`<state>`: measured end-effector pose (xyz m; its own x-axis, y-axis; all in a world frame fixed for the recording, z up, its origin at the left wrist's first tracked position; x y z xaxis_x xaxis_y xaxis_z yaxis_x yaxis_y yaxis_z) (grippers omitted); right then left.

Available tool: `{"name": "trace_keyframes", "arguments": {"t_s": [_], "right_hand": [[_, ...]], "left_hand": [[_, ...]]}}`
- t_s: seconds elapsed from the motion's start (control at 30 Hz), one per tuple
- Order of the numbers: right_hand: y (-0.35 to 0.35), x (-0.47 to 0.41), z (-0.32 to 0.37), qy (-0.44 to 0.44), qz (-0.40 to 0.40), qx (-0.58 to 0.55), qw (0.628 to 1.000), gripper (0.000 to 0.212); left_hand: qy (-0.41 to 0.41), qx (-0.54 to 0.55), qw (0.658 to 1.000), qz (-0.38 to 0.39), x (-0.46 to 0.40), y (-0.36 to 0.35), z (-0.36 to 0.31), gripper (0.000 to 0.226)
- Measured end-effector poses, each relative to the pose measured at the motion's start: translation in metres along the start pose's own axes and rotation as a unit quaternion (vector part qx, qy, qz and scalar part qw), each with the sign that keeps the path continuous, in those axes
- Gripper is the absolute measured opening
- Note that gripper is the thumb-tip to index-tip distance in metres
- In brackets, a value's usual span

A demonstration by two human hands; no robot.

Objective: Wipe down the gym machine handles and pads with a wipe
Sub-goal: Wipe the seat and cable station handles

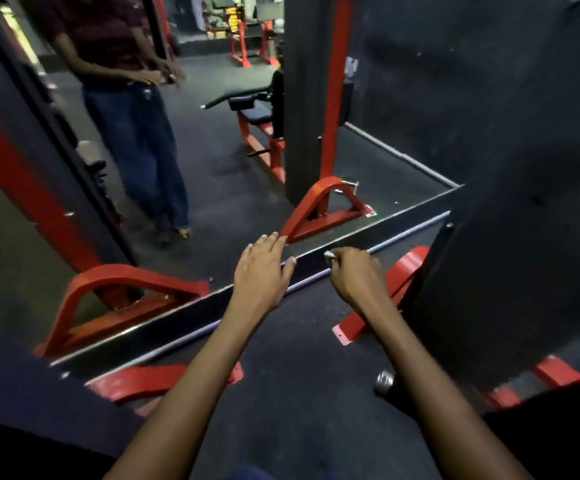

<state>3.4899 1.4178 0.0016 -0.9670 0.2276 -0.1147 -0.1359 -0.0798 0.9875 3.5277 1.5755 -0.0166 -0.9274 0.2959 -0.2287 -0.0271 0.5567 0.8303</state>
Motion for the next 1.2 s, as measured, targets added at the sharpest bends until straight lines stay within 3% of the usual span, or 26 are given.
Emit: {"name": "trace_keyframes", "arguments": {"t_s": [0.2,0.43,0.8,1.2], "right_hand": [[-0.001,-0.049,-0.028,-0.101,0.002,0.021,0.995,0.033],[0.009,-0.090,-0.053,-0.299,-0.028,0.053,0.952,0.031],[0.030,-0.040,-0.105,-0.566,-0.040,0.060,0.821,0.030],[0.045,0.031,-0.161,-0.724,-0.088,0.054,0.682,0.029]], "left_hand": [[-0.112,0.034,0.991,0.073,-0.090,-0.039,-0.010,0.052],[-0.293,0.048,0.941,0.164,-0.188,-0.068,-0.031,0.053],[-0.495,0.129,0.810,0.286,-0.202,-0.138,-0.125,0.051],[-0.657,0.162,0.644,0.358,-0.150,-0.204,-0.266,0.052]]}}
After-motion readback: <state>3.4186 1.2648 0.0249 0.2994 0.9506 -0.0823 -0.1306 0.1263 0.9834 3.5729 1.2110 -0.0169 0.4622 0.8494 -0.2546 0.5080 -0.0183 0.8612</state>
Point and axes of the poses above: each hand's wrist, its own x-axis away from the middle knuckle, its own y-axis out of the back of the hand, z = x × y, the point moved 2 cm from there along -x, towards the middle knuckle, and after that the axes turned 14 degrees about x, right-handed, at the moved point
